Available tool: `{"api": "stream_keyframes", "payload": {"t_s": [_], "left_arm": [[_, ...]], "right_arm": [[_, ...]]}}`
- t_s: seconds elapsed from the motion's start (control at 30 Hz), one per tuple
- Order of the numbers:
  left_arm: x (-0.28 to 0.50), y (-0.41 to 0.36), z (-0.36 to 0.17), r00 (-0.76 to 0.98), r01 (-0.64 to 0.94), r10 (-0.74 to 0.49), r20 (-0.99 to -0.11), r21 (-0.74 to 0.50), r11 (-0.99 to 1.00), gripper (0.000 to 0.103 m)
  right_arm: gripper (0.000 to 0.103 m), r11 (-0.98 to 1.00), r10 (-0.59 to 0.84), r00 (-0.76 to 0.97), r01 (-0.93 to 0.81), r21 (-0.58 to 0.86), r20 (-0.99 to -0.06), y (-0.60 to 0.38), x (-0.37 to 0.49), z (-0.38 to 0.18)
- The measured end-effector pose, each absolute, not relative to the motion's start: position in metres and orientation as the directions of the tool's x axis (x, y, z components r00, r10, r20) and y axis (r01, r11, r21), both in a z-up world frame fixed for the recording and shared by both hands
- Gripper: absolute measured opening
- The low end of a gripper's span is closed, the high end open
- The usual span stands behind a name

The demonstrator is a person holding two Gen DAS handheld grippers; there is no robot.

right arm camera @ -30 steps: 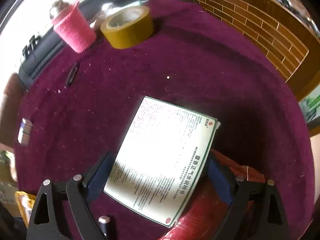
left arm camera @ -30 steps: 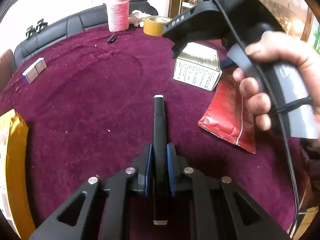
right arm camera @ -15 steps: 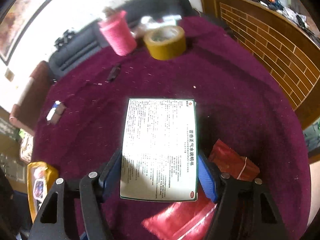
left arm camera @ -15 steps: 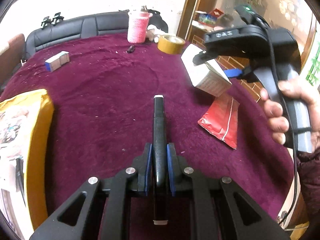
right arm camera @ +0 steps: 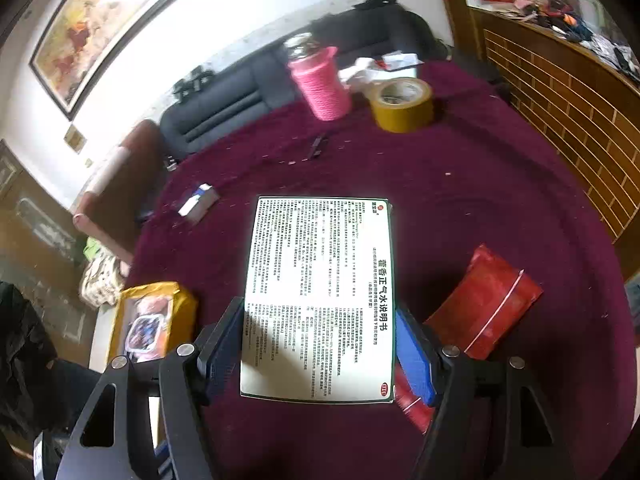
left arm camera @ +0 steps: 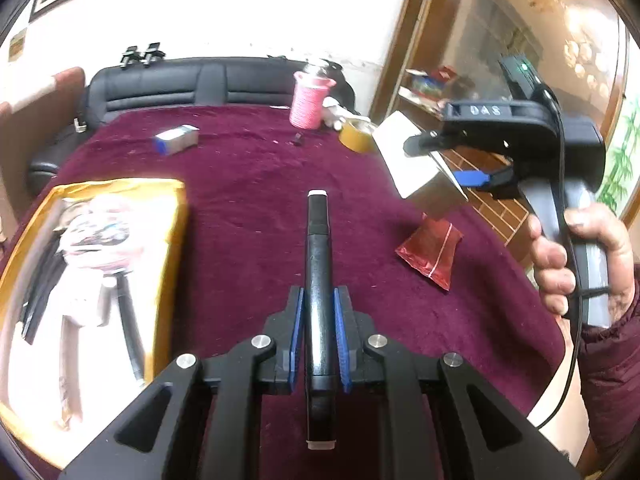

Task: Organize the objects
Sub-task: 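Carry the marker in the left tool to the tray while the right tool carries the carton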

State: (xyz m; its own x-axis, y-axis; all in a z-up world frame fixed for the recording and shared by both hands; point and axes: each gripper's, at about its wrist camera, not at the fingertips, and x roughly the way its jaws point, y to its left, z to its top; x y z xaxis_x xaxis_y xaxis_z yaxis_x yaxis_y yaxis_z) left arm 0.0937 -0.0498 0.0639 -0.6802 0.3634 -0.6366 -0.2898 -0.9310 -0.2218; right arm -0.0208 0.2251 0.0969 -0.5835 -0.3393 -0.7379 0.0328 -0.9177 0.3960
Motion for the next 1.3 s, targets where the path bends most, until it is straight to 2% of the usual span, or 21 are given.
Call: {"api": "stream_keyframes", "payload": {"t_s": [0.43,0.73,1.07,1.3], "left_arm": [[0.132,-0.172,0.081,-0.780,-0.055,0.187,-0.598,-0.231,-0.971,0.014],[0.130,-0.240,0.067,-0.771,0.092,0.059,-0.634,-0.202,-0.975,0.014],[0.111,-0.274,0.026,-0.700,0.125,0.049,-0.712,-0.190,-0.974,0.014],[0.103,-0.275,0.010,-0.662,0.098,0.077,-0.745,-0.188,-0.977,0.014]], "right_arm": [[0.075,-0.871,-0.489,-0.492,0.239,0.428,-0.720,0.118,0.012,0.100],[0.075,-0.809,-0.581,-0.348,0.344,0.476,-0.736,0.038,0.021,0.077],[0.076,-0.776,-0.597,-0.220,0.401,0.486,-0.771,-0.036,0.043,0.040],[0.076,-0.804,-0.529,-0.199,0.426,0.414,-0.825,-0.066,0.064,0.018]]}}
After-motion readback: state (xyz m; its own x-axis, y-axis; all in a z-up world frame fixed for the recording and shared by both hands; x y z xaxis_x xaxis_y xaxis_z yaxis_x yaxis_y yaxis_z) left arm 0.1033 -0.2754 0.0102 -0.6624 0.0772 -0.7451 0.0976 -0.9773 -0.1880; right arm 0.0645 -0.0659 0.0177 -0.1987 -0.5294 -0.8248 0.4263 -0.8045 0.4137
